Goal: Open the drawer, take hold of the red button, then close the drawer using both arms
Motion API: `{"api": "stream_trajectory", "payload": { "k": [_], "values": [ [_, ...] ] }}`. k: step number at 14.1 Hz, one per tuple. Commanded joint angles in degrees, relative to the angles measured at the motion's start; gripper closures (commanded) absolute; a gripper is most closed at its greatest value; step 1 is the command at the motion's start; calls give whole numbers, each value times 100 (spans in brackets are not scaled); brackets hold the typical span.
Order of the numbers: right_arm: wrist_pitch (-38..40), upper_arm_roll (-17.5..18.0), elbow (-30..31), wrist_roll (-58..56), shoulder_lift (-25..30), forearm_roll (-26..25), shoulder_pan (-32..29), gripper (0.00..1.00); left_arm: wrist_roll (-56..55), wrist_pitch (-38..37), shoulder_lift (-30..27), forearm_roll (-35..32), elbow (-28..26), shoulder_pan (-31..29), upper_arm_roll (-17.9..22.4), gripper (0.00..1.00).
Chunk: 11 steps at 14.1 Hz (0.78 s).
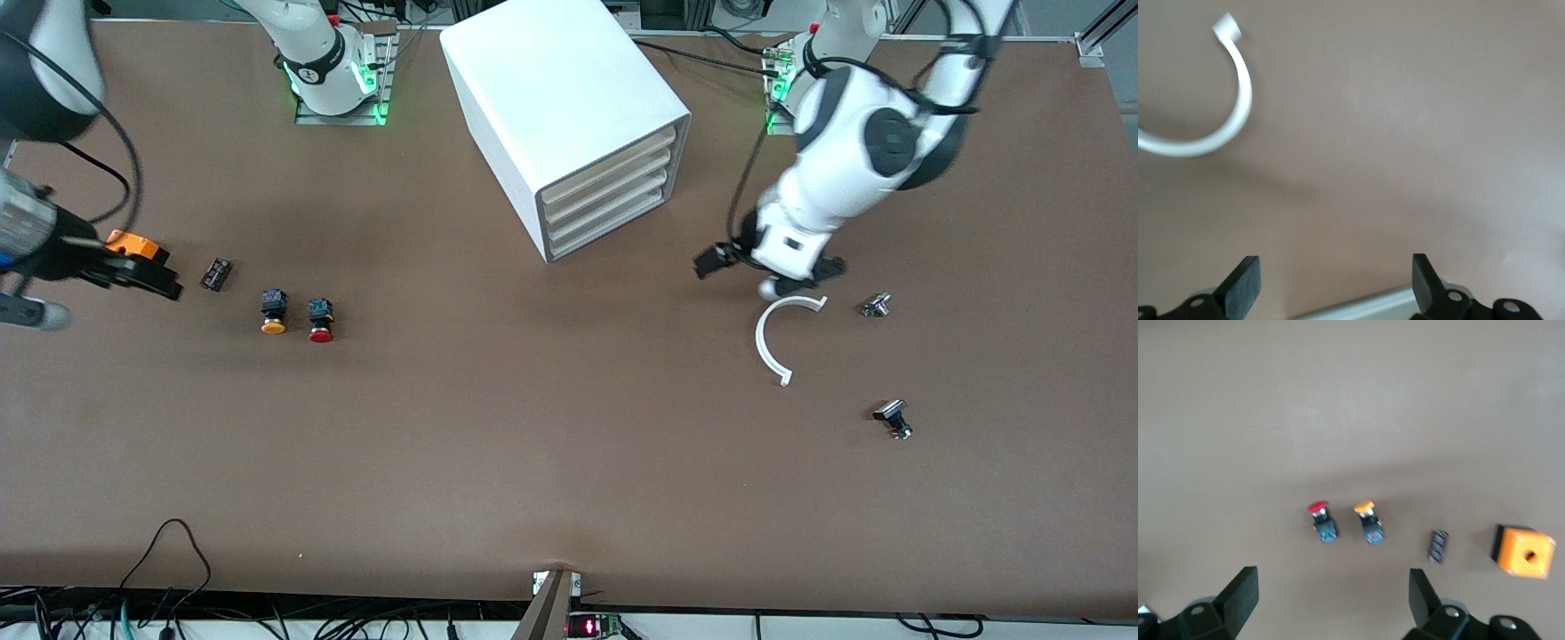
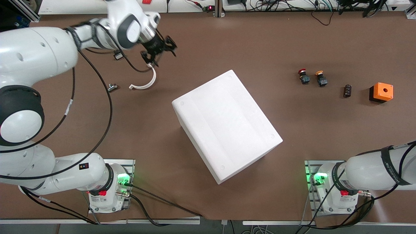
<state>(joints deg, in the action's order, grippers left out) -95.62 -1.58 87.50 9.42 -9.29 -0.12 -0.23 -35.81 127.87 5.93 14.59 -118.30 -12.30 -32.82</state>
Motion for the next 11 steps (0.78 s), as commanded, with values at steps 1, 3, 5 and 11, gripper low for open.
{"api": "stream_trajectory", "payload": {
  "k": [1,3,5,11],
  "values": [
    [587,-148,-436,16,-74,74,-74,0,1019,-744,-153,62,561,-53,677,0],
    [588,-342,-444,-245,-82,82,-74,0,1924,-1516,-232,-218,983,-53,1135,0],
    [571,-343,-445,-650,-82,12,-65,0,2689,-2220,-338,-439,1387,-62,1539,0],
    [535,-316,-445,-1266,-73,-190,-56,0,3712,-2733,-575,-1485,1873,-44,1779,0]
  ]
}}
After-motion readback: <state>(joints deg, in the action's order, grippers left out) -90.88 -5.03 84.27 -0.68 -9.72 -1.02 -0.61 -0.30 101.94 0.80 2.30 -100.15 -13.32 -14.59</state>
